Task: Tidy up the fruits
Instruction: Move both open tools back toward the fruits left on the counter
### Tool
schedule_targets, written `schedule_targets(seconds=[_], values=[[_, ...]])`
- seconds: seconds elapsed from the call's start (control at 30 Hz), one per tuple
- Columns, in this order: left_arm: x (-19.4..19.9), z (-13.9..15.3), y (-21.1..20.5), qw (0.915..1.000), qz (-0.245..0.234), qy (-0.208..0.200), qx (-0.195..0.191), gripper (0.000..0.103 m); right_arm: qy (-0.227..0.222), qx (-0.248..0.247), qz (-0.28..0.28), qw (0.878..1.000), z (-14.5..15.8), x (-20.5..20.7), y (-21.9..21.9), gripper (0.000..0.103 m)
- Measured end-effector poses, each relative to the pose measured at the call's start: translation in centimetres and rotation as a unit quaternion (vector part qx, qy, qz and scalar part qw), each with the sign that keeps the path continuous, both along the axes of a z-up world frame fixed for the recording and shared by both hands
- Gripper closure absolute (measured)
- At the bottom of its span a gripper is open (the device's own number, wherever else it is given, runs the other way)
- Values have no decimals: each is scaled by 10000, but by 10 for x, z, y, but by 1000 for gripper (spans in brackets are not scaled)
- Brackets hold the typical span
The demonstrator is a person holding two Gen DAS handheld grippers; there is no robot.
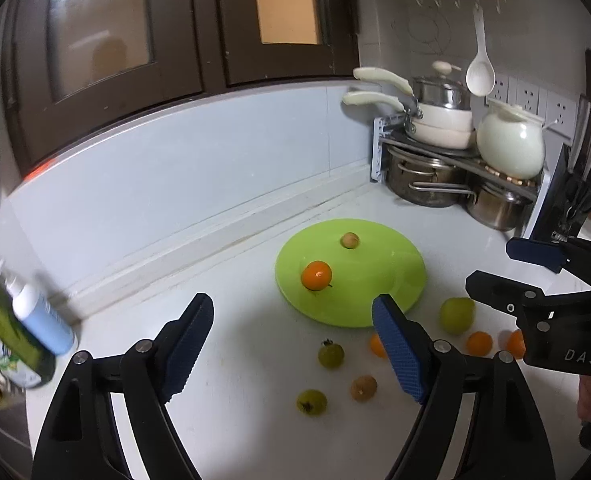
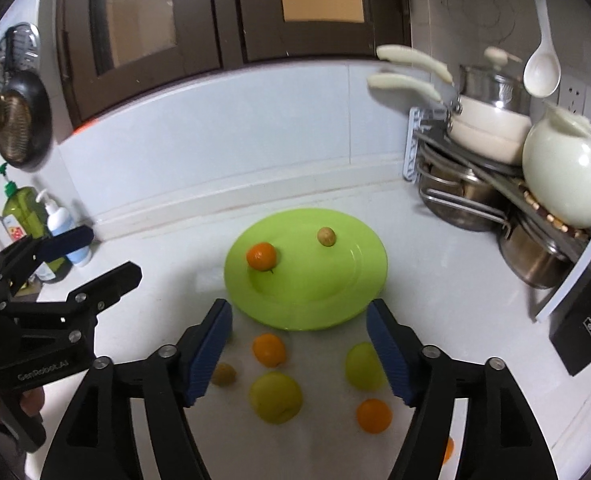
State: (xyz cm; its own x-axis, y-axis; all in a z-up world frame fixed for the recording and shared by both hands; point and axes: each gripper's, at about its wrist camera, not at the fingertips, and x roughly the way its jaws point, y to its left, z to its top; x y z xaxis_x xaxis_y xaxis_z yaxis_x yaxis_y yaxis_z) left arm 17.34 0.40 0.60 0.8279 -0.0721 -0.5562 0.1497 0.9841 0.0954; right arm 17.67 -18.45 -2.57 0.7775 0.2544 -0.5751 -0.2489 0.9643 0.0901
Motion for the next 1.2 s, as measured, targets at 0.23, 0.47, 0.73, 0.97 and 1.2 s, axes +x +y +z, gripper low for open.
schedule_targets(seconds=[0.23, 0.47, 0.73, 0.97, 1.2], values=[[-33, -7, 5, 9998, 77, 41, -183, 21, -336, 51, -91, 9994, 4, -37, 2, 23], [-59, -18, 5, 9998, 99, 113, -147, 19, -427, 40, -79, 9991, -1, -62, 4, 23], [-73, -44, 9, 9988, 170, 450, -75, 19, -196, -200, -4, 9996, -22, -74, 15, 23], [-79, -62, 8, 9989, 193, 410, 152, 19, 94, -240, 51, 9997, -42, -74, 17, 23], [-77, -83, 10, 9980, 138, 524, 313, 19, 133, -540, 50, 9984, -57, -76, 24, 23]])
